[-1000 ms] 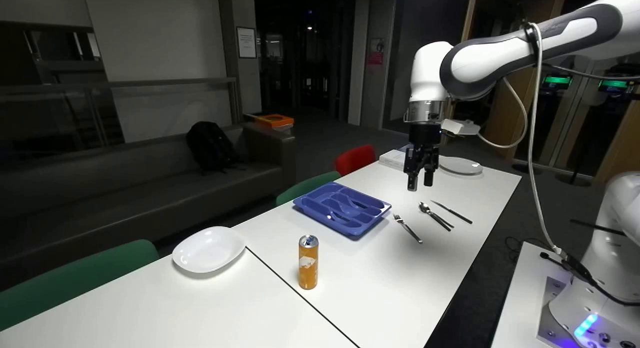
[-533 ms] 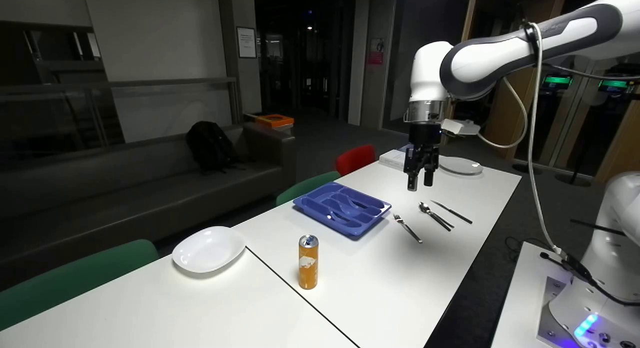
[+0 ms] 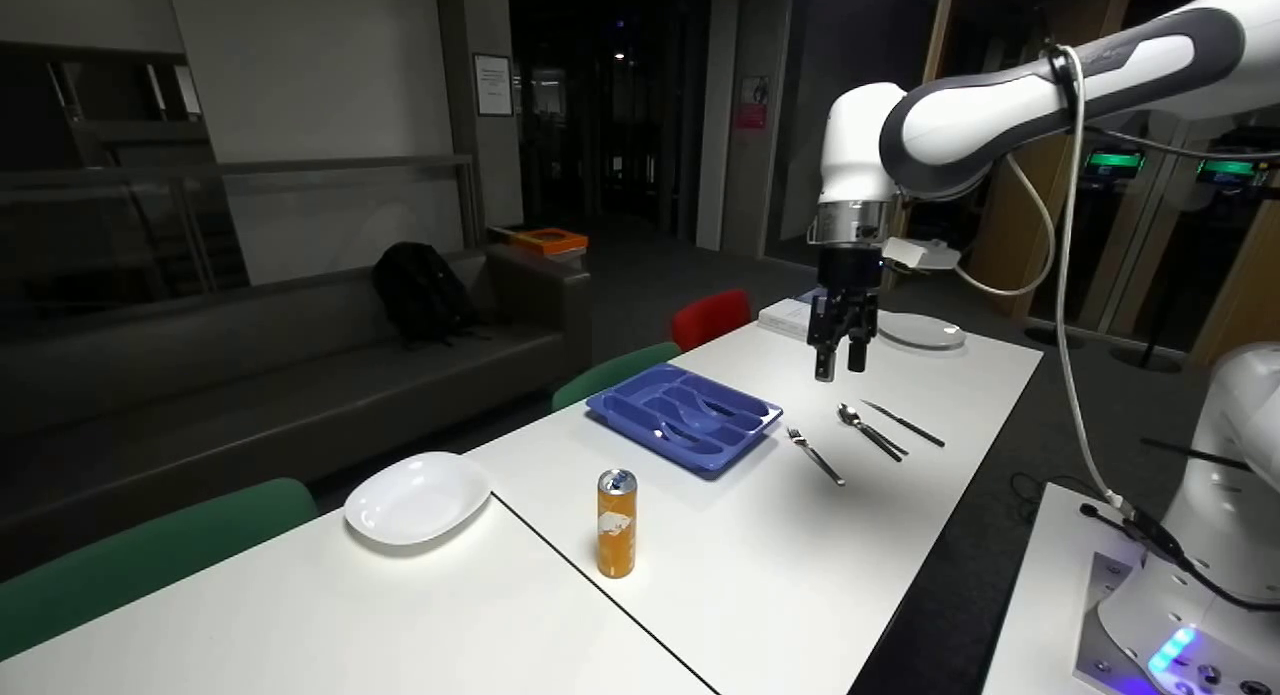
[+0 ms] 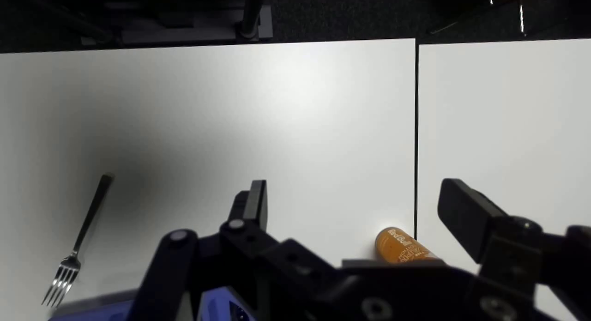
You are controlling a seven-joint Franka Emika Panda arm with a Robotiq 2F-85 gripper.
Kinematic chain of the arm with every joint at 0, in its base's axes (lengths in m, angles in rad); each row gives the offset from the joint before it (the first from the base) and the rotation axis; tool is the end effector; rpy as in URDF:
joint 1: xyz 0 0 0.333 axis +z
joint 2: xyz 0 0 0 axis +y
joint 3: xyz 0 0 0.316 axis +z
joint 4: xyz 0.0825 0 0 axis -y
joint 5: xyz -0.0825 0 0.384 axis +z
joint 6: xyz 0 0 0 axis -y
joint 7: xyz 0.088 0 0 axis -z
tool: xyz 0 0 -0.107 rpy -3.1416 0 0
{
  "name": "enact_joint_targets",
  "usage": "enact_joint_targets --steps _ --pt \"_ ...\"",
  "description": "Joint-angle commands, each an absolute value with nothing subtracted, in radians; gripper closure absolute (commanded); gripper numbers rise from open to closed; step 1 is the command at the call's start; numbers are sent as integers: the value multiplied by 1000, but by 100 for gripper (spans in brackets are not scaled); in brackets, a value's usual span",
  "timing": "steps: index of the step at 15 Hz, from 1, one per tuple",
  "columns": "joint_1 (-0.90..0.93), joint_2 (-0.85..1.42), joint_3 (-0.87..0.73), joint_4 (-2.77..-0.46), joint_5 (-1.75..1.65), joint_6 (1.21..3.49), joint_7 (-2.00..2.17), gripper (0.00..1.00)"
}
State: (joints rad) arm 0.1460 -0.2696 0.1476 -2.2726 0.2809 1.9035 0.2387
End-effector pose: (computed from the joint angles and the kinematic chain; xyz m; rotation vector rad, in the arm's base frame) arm 0.4311 0.1540 0.4588 -2.9440 0.0854 0.2274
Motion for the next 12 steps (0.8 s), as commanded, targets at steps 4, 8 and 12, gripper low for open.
enact_joint_targets --steps 4,8,12 --pt "141 -270 152 -2271 282 1902 238 0" --pt "141 -270 152 -2271 282 1902 238 0" --pt "115 -270 135 -2293 267 2045 230 0"
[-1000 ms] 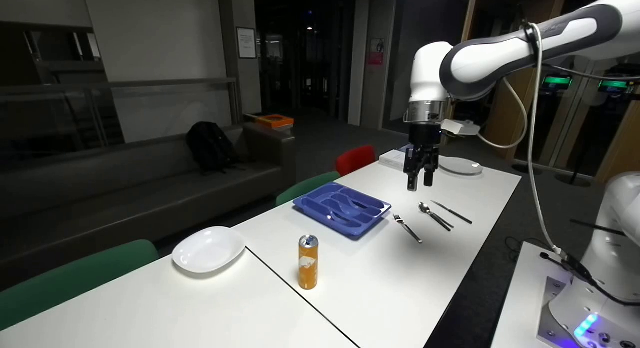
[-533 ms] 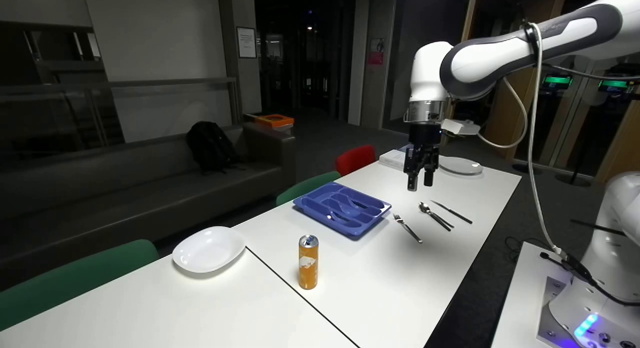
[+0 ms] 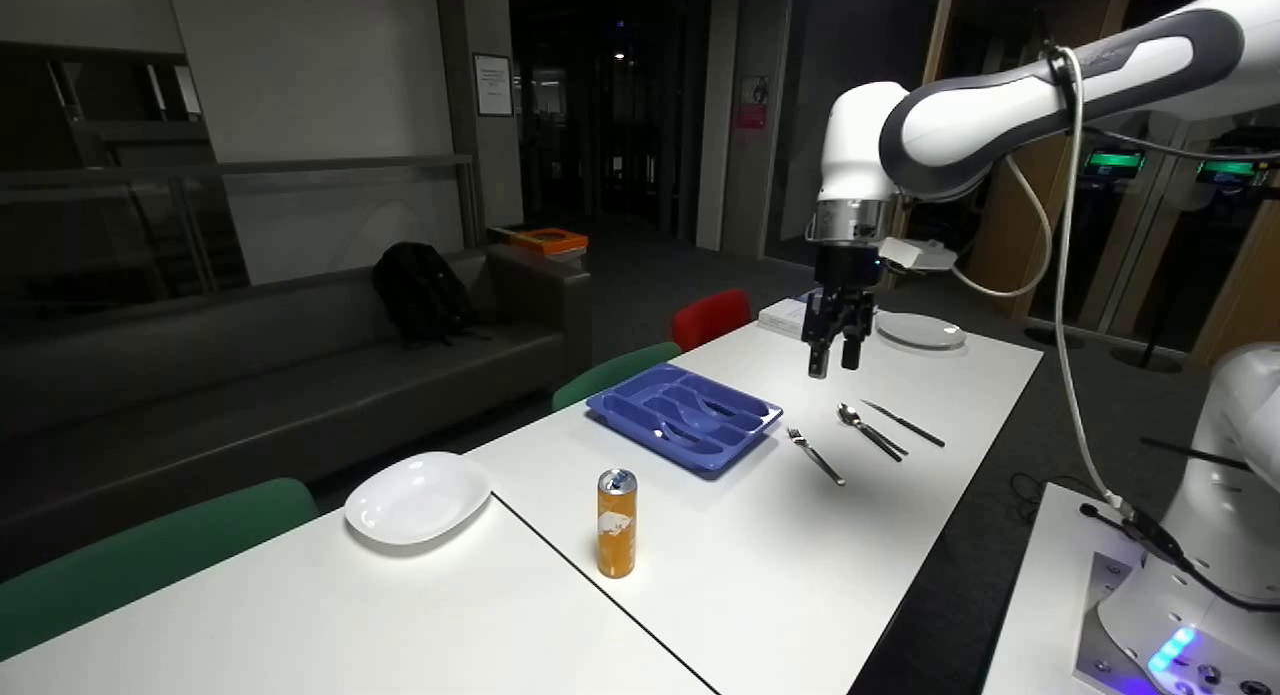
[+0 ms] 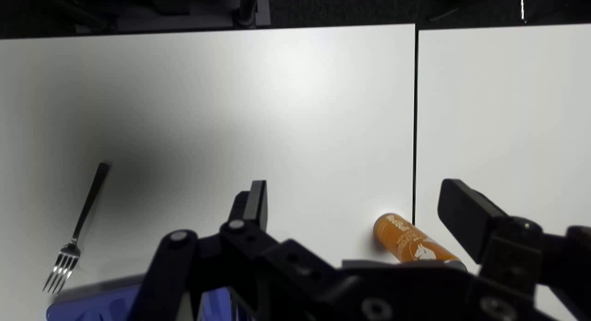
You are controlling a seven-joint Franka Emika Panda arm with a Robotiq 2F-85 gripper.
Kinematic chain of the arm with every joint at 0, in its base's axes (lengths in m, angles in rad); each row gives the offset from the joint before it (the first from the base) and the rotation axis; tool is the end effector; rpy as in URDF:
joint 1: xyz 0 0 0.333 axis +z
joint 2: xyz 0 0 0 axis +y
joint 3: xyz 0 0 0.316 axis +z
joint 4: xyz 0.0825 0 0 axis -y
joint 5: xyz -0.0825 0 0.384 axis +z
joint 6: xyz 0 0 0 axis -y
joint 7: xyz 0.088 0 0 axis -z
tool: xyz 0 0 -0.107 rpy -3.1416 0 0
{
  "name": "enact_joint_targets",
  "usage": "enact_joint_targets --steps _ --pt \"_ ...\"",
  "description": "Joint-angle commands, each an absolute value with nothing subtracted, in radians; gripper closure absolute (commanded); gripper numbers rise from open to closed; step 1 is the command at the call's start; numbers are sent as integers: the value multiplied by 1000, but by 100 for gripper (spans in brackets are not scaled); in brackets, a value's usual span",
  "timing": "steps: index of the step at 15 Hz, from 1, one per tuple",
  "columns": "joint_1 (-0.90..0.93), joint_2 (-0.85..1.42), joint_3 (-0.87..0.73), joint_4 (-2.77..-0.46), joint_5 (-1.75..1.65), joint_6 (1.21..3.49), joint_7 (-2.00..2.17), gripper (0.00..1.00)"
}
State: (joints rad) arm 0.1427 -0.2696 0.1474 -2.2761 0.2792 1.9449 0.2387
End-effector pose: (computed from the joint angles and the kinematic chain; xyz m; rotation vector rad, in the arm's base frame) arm 0.4358 0.1522 0.4603 -2.9412 0.0968 0.1712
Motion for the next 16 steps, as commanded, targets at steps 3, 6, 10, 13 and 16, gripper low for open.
enact_joint_targets --steps 3,6,10,13,16 --pt "76 -235 80 -2298 282 2161 189 0" --pt "30 -178 17 -2288 291 2217 154 0" --pt "-20 -59 -56 -2254 340 2286 117 0" --pt "-44 -5 -82 -2257 381 2308 85 0" --pt "-72 19 -102 -2279 400 2302 38 0"
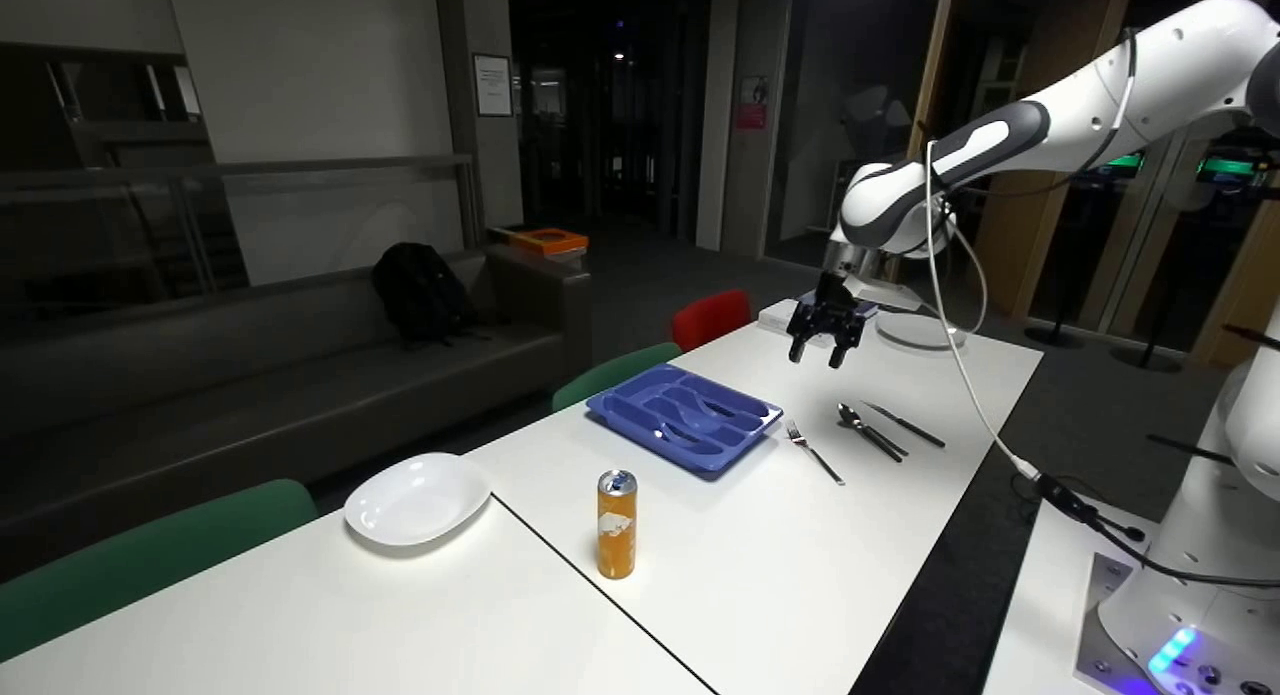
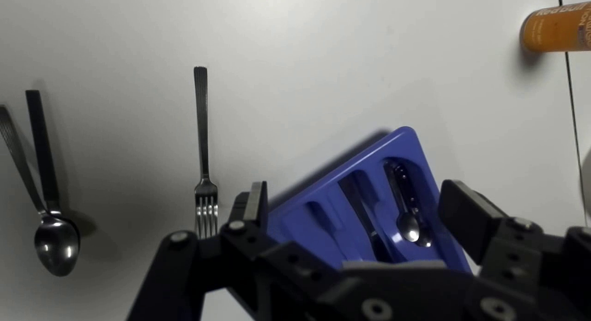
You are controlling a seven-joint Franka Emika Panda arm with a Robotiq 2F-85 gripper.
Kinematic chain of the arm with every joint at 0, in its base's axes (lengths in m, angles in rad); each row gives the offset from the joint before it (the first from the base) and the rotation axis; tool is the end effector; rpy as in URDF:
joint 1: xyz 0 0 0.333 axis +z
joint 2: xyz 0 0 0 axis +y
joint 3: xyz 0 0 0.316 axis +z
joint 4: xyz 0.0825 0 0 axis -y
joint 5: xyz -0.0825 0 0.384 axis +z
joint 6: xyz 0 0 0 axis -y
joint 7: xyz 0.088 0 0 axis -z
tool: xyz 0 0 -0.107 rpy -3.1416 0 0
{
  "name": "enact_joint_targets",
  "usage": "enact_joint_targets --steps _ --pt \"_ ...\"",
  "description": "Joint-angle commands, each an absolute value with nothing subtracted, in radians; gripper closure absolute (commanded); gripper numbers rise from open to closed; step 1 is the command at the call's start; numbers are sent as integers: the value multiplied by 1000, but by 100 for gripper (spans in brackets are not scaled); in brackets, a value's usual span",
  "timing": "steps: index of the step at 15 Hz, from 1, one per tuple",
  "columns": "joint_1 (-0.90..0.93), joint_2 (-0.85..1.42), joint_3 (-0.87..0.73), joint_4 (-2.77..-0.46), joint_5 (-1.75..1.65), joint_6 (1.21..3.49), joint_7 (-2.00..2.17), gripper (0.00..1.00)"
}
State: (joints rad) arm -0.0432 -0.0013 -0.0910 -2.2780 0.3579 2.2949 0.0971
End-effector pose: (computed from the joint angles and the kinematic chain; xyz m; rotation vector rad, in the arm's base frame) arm 0.5150 -0.0618 0.3585 -2.7940 0.6651 -0.0331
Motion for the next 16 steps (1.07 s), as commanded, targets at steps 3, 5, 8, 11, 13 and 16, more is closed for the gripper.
enact_joint_targets --steps 3,5,8,11,13,16 --pt "-90 25 -111 -2278 364 2258 9 0" --pt "-87 39 -104 -2280 361 2283 37 0" --pt "-88 39 -104 -2280 361 2281 32 0" --pt "-88 39 -104 -2280 361 2281 32 0" --pt "-81 49 -99 -2269 347 2306 44 0" --pt "-87 77 -100 -2239 342 2316 35 0"
